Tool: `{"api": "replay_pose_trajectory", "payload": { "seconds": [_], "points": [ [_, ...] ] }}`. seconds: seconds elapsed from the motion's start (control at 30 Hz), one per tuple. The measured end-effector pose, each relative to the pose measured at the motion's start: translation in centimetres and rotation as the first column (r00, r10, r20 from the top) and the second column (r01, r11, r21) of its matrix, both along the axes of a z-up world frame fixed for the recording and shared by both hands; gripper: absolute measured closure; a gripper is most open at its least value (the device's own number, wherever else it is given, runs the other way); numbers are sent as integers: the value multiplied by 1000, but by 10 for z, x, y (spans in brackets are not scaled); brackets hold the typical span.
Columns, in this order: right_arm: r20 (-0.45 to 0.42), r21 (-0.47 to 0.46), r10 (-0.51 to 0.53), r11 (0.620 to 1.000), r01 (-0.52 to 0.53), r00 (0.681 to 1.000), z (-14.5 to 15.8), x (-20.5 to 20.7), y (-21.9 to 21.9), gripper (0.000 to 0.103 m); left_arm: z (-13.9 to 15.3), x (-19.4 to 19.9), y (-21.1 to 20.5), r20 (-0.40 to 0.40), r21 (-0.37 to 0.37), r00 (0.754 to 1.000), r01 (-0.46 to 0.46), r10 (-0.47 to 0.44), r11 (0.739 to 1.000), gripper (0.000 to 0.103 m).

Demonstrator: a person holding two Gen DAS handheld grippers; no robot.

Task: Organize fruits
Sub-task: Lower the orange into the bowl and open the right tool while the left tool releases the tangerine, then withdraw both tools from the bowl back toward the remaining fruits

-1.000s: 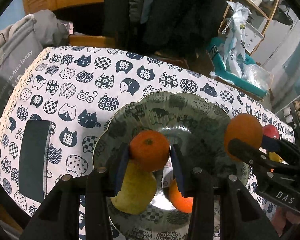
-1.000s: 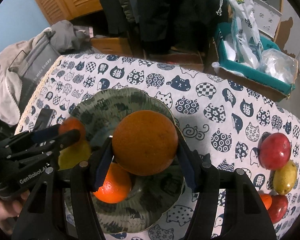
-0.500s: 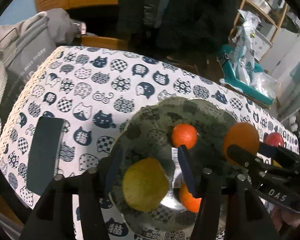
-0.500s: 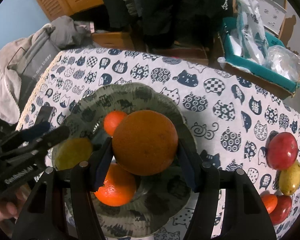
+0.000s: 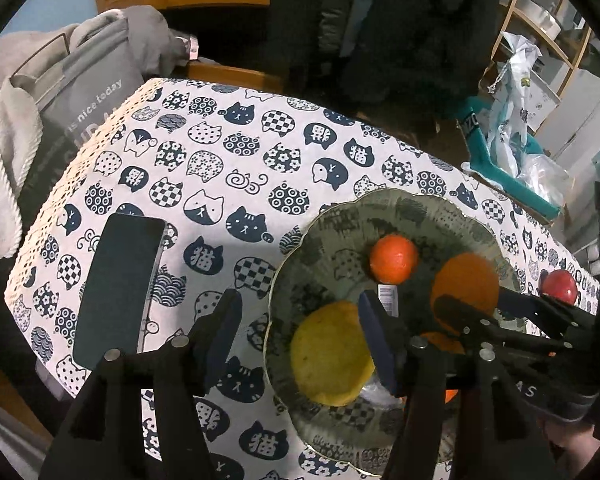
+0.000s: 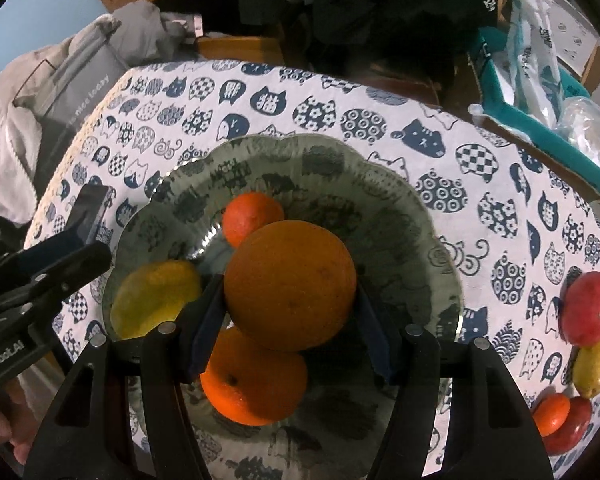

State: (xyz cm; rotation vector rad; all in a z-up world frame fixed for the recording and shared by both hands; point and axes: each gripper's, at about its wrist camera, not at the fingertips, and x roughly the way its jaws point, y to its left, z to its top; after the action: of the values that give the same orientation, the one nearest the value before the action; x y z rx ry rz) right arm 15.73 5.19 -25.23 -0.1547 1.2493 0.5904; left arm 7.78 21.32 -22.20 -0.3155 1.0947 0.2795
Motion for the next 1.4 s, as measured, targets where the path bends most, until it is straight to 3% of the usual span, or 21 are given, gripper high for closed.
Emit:
{"api": "replay_pose_trajectory", "payload": {
  "seconds": [0.2,0.3,0.5,0.97,1.23,1.4],
  "points": [
    [-4,-8,4,1000,-4,1000,-3,0,3,37,2,-4,2,0,1,1000,-3,3,1000,40],
    [12,20,0,1000,-1,1000,6,1,2,32,4,-5,2,3,4,1000,-4,4,1000,36],
    [47,49,-38,998,35,998,29,4,-9,32,13,-7,0,18,-3,1000,1,-1,1000,36],
    [245,38,-85,996,78,966,99,-9,-38,31,62,-22,-26,115,30,992,54,-57,998,25],
    [350,30,-85,996,79,933,135,-29,-52,27,92,-34,-46,168,67,981,87,-98,994,22],
    [393,60,-102,994,86,914,157,-39,-66,26,112,-42,-54,221,86,970,88,-106,992,15]
  ]
}}
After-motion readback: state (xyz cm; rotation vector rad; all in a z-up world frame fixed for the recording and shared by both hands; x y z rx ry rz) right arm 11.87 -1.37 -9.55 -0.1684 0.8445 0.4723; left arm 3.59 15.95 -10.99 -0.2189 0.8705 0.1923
